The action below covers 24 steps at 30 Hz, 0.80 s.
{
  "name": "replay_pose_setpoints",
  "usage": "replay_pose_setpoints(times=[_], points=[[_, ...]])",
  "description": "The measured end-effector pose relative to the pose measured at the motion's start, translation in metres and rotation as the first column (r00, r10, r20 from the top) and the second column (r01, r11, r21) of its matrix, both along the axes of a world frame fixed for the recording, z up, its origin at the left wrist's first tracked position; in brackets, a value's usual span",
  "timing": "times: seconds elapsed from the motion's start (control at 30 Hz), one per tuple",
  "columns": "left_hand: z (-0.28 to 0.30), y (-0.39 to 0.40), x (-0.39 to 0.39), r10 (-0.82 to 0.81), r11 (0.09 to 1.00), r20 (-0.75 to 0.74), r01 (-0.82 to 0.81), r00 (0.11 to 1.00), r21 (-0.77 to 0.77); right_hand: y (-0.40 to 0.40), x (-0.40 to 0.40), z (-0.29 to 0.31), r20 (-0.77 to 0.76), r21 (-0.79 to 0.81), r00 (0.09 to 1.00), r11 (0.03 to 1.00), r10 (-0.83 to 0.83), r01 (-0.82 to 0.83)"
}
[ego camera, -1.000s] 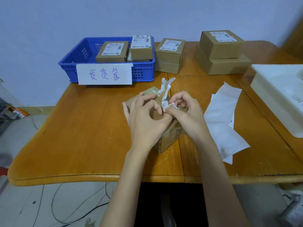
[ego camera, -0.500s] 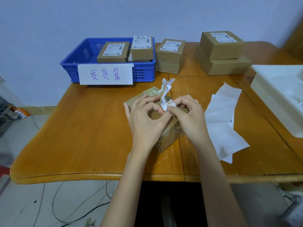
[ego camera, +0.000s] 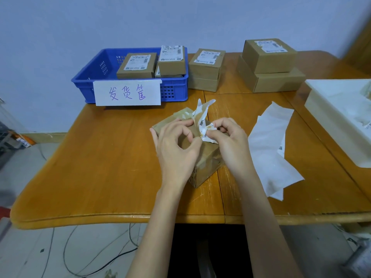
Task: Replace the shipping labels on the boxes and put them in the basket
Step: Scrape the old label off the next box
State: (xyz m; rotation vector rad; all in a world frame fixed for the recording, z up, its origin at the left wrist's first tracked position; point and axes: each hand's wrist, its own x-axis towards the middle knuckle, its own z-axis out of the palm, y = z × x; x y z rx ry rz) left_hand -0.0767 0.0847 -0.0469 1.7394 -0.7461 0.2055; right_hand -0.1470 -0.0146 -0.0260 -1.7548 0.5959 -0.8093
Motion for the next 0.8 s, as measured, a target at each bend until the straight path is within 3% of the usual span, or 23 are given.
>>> replay_pose_setpoints(times=[0.13, 0.63, 0.8], points=[[0.002, 0.001, -0.001, -0.008, 1.0, 0.028, 0.007, 1.0, 0.028, 0.001, -0.002, 0.003, -0.075, -0.047, 0.997, 0.999, 0.022, -0.026], [0.004, -0.003, -0.001, 0.036, 0.999, -0.015, -0.036, 0.999, 0.015, 0.003, 0.007, 0.001, 0.009, 0.134, 1.0, 0.991, -0.022, 0.02], [0.007, -0.003, -0.003, 0.03, 0.999, -0.025, -0.03, 0.999, 0.023, -0.001, 0.005, 0.005, -0.031, 0.093, 1.0, 0.996, -0.001, 0.004]])
